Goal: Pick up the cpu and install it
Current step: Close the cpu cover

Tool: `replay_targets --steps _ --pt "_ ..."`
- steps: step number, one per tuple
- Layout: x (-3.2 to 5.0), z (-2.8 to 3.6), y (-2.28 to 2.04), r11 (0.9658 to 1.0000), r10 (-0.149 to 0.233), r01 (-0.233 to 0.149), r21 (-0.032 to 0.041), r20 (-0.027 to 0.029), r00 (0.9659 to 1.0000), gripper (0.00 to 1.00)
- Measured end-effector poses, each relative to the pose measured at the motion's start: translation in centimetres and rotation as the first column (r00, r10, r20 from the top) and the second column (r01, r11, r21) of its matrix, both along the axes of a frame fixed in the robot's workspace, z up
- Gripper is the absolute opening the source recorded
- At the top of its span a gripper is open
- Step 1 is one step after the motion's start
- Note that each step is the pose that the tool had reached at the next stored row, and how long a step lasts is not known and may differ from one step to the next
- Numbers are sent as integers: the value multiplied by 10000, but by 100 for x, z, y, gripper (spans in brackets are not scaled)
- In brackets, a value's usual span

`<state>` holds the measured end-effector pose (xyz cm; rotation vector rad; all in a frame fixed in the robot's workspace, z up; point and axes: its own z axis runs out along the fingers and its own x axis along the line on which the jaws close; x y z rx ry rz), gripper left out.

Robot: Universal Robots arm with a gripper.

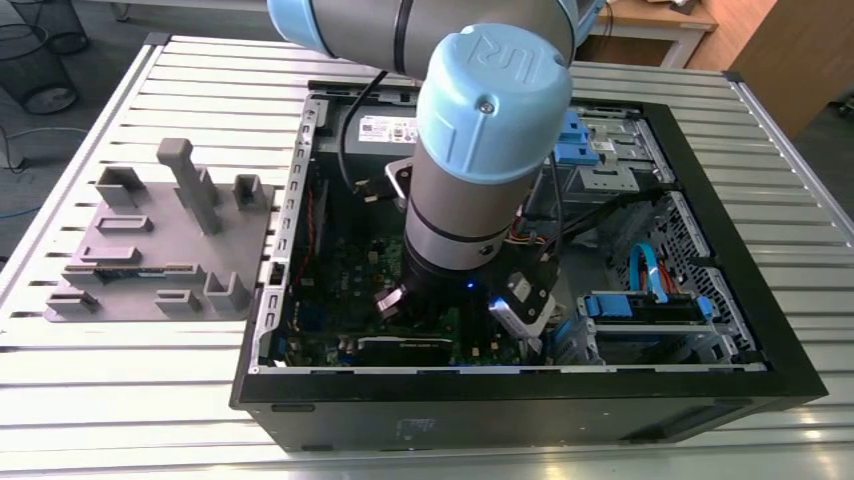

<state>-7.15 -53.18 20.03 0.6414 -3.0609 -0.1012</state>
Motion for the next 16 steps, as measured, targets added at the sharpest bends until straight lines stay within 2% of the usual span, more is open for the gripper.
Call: replay_targets --steps 12,16 --pt "0 12 39 10000 48 -48 9 -1 10000 11" --pt "0 40 41 10000 57 -57 19 0 10000 11"
